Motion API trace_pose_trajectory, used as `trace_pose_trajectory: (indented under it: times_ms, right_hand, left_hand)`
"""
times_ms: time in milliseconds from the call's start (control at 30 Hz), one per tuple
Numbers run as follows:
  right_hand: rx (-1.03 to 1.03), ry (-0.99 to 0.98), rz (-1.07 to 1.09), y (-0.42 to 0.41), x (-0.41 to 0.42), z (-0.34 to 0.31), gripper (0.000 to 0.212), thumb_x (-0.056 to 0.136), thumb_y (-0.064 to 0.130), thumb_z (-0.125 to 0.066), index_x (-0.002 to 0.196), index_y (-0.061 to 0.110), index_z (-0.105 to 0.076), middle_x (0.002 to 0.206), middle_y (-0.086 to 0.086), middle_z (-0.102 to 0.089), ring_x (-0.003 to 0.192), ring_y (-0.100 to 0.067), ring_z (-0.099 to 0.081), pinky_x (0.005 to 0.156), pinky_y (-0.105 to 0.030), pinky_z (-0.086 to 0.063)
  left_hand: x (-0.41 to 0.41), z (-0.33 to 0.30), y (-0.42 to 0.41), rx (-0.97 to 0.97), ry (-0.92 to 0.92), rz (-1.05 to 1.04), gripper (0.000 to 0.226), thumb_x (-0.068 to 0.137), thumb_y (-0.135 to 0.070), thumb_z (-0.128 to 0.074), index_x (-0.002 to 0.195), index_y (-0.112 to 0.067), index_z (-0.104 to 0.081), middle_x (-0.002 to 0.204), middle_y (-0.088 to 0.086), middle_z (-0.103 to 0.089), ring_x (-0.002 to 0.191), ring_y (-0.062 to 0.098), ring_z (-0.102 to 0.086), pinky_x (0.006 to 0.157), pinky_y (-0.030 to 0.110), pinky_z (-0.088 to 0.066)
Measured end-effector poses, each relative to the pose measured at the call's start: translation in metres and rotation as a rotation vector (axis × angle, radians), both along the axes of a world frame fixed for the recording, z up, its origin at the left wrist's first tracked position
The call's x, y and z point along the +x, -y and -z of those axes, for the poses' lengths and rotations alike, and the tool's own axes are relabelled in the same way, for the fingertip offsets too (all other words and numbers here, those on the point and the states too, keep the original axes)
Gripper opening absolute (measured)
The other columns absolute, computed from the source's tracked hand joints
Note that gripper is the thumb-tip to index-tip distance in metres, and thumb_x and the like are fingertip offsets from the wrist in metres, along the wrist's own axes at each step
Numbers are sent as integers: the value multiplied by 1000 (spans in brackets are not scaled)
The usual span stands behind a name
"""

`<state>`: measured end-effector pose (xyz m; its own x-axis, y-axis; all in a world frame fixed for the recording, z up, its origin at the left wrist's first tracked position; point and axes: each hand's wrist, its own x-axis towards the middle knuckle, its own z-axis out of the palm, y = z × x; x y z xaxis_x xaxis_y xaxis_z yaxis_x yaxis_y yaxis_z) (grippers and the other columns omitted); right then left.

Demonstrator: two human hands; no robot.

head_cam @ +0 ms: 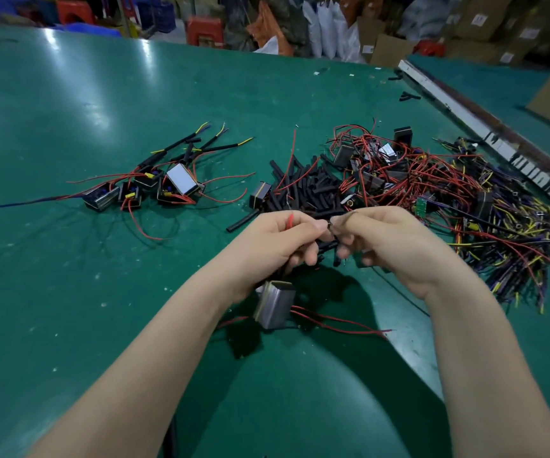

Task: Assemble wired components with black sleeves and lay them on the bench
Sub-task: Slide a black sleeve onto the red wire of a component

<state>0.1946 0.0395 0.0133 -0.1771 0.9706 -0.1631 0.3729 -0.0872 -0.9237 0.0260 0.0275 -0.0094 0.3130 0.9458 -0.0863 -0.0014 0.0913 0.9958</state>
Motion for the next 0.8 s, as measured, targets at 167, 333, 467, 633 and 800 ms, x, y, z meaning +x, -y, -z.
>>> trace_pose_trajectory:
  times_ms: [167, 333, 467, 633, 800]
  right_hand:
    - [344, 379, 132, -10, 20, 8, 23, 92, 37, -59, 77, 22, -67, 60, 11, -59, 52, 1, -49, 51, -10, -34]
    - [362, 621, 3, -12, 13, 21, 9, 84, 34, -70, 89, 31, -65, 71, 17, -59, 70, -3, -55, 68, -17, -44]
    - [399, 658, -244, -11, 2, 24, 19, 81, 30, -74, 99, 28, -70, 91, 7, -56, 83, -12, -51, 78, -30, -45]
    - [407, 734, -262, -11, 1, 24, 14, 82, 29, -73, 95, 32, -70, 95, 7, -50, 100, -16, -50, 87, -35, -45]
    - [301, 779, -105, -10, 9, 22, 21, 79, 40, -74, 93, 33, -60, 82, 12, -58, 84, -15, -57, 75, -34, -50]
  left_hand:
    - [-5, -1, -4, -28, -6, -26, 26, 97, -21, -48, 81, -17, -68, 51, -9, -54, 44, 1, -40, 44, 9, -32]
    - [-11, 3, -4, 12, -23, -39, 23, 96, -19, -52, 83, -18, -71, 57, -9, -58, 48, 0, -45, 47, 10, -35]
    - [-16, 3, -4, -4, -78, 19, 17, 94, -22, -56, 90, -17, -71, 62, -9, -64, 54, -1, -50, 51, 8, -38]
    - [-21, 3, -3, -75, -53, 64, 22, 83, -30, -63, 96, -15, -71, 69, -6, -68, 58, 0, -55, 52, 8, -41]
    - [-27, 5, -3, -124, 27, 128, 30, 71, -24, -66, 97, -10, -69, 77, -1, -72, 68, 4, -63, 65, 12, -49]
